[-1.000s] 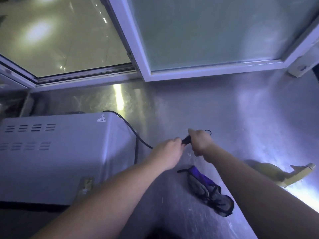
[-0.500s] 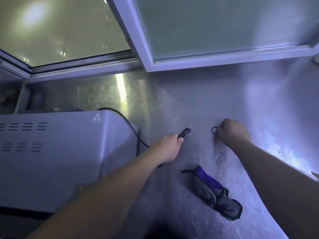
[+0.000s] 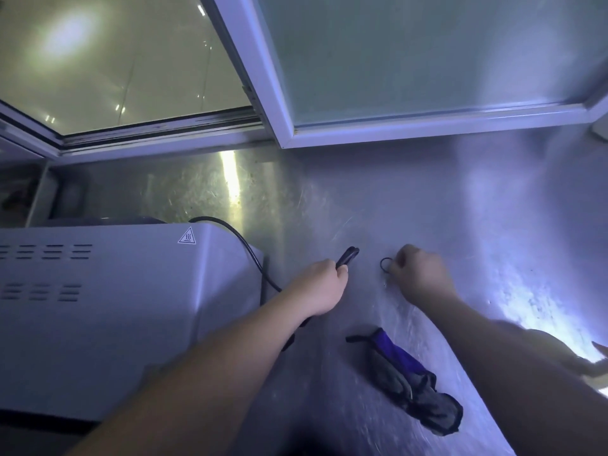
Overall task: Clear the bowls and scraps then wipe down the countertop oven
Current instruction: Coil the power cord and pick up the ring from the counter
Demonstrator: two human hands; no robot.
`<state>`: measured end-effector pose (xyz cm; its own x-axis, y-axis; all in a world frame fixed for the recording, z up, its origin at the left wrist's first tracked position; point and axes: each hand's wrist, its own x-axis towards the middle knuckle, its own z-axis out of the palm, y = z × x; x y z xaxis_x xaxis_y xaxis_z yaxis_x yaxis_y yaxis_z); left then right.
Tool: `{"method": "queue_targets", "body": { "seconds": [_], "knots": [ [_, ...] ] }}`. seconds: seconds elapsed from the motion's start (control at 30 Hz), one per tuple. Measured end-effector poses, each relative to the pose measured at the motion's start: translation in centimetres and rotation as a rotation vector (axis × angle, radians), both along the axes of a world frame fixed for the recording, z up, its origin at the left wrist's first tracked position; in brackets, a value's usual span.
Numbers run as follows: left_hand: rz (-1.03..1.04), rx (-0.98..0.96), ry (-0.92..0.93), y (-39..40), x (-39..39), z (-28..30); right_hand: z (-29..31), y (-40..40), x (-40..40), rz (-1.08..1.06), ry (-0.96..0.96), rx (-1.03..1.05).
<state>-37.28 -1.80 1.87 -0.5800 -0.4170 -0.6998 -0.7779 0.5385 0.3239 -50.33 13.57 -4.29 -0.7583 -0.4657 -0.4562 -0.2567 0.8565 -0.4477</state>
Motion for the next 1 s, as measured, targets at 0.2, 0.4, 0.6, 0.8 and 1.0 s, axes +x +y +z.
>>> {"method": "queue_targets", "body": {
  "seconds": [0.2,0.4,0.6,0.8,1.0],
  "knots": [
    [-0.026,0.05,0.01,0.7,0.0,2.4,3.2,-0.4,5.3,-0.067,-0.078,-0.245],
    [-0.094,-0.009,0.023,1.5,1.0,4.1,5.2,0.7,6.9,0.002,-0.065,-0.392],
    [-0.125,-0.062,0.063,2.4,2.4,5.3,6.8,1.9,7.5,0.036,-0.007,-0.468],
    [-0.099,-0.082,0.084,3.4,3.1,6.3,8.2,2.5,9.4,-0.208,-0.27,-0.675],
    [-0.099,-0.092,0.104,4.1,3.9,7.8,8.9,2.9,10.5,-0.444,-0.657,-0.831]
  ]
}}
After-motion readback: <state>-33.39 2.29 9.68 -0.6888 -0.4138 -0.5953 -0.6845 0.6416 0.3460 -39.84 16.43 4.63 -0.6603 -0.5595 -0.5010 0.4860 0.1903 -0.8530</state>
